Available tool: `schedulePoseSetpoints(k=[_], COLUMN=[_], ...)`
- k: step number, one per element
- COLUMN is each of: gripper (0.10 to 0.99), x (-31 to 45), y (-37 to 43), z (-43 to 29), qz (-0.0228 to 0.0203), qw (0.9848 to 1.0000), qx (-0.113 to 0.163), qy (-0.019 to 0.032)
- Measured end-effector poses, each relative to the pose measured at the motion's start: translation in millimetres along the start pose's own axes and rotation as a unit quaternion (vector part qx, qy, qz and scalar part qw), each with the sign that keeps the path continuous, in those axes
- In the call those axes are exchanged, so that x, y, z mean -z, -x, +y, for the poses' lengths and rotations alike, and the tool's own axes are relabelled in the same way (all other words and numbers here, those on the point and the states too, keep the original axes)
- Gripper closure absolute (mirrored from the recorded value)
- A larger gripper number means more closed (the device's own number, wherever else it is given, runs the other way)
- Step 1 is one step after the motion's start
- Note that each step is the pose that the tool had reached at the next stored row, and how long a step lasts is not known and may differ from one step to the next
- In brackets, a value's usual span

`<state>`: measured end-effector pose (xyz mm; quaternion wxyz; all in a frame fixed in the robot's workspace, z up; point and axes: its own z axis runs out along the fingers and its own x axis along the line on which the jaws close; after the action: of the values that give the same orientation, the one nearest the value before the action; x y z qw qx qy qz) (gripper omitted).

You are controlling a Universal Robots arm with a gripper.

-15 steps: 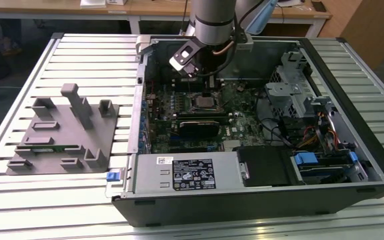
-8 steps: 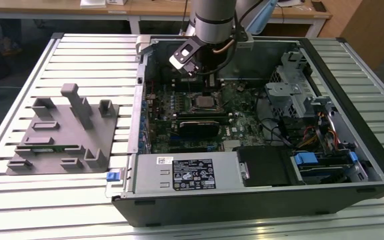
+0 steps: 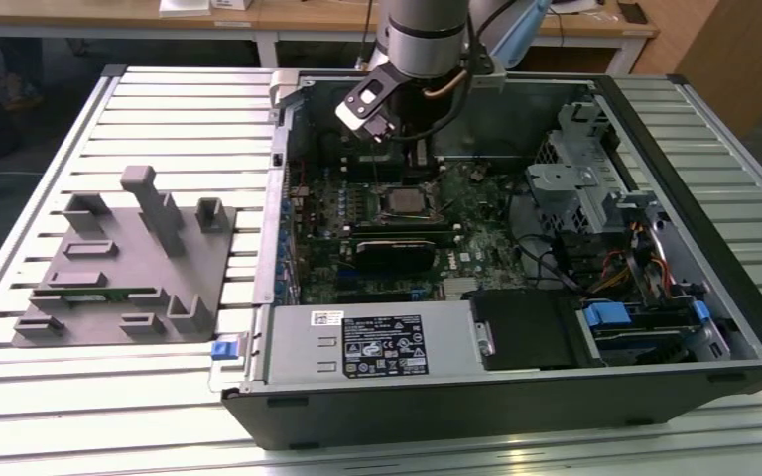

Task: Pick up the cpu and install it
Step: 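Close the cpu cover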

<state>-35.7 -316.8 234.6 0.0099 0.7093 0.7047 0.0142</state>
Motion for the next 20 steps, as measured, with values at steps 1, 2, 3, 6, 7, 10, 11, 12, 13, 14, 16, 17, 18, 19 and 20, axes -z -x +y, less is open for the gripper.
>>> schedulePoseSetpoints(k=[1, 2, 3, 6, 7, 10, 11, 12, 13, 14, 16, 17, 18, 19, 20], gripper=[0.98, 0.98, 0.98, 0.98, 0.98, 0.98, 0.98, 0.98, 0.98, 0.98, 0.98, 0.98, 0.98, 0.98, 0.98], x=[1.0, 2.0, 2.8, 6.1, 7.7, 13.0, 15.6, 19.0, 22.4, 25.5, 30.0, 30.5, 30.5, 30.5, 30.5], y=[0.0, 0.0, 0.0, -0.1, -0.1, -0.1, -0.1, -0.1, -0.2, -0.2, -0.2, -0.1, 0.5, 1.6, 2.9], z=[0.0, 0.1, 0.1, 0.2, 0.2, 0.4, 0.5, 0.6, 0.7, 0.9, 1.0, 1.0, 1.1, 1.1, 1.1], qz=[-0.0001, -0.0001, -0.0001, 0.0, -0.0001, -0.0001, 0.0, -0.0001, -0.0001, 0.0, -0.0001, 0.0, 0.0, 0.0, -0.0001], qw=[1.0, 1.0, 1.0, 1.0, 1.0, 1.0, 1.0, 1.0, 1.0, 1.0, 1.0, 1.0, 1.0, 1.0, 1.0], qx=[0.0, 0.0, 0.0, 0.0, 0.0, 0.0, 0.0, 0.0, 0.0, 0.0, 0.0, 0.0, 0.0, 0.0, 0.0], qy=[0.0, 0.0, 0.0, 0.0001, 0.0001, 0.0001, 0.0001, 0.0, 0.0001, 0.0001, 0.0, 0.0001, 0.0001, 0.0, 0.0])
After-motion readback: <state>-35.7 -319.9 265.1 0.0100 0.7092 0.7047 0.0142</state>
